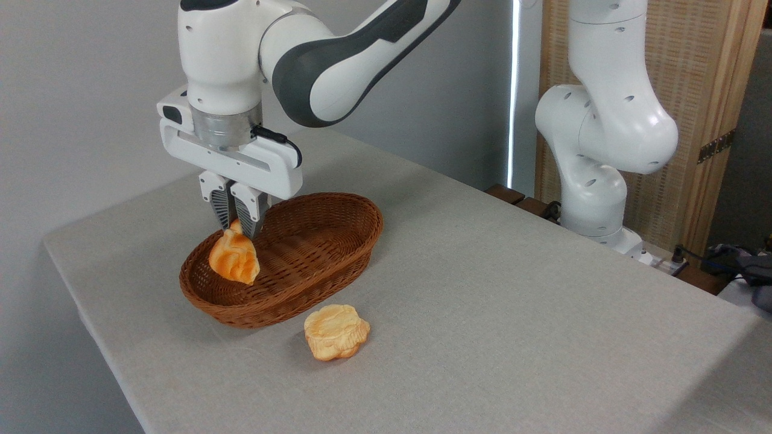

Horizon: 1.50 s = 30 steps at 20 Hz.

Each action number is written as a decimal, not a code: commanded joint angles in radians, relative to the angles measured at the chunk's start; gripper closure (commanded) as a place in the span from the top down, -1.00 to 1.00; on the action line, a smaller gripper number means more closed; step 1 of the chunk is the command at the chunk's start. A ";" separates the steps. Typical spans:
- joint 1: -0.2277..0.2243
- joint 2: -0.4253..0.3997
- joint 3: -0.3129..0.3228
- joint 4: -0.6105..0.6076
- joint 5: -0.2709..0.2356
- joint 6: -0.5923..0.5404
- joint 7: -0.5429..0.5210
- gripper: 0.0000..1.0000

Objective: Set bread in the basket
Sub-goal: 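Carry the held braided loaf over the wicker basket, then open the gripper to release the loaf into the basket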

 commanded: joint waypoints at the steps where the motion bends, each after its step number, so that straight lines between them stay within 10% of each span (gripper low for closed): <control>1: -0.003 0.008 0.000 0.010 -0.011 0.008 -0.012 0.43; 11: -0.003 0.010 0.000 0.010 -0.009 0.006 -0.014 1.00; 27: 0.004 -0.020 0.015 0.018 -0.001 -0.043 -0.008 1.00; 30: 0.007 -0.018 0.033 0.093 0.087 -0.141 -0.005 1.00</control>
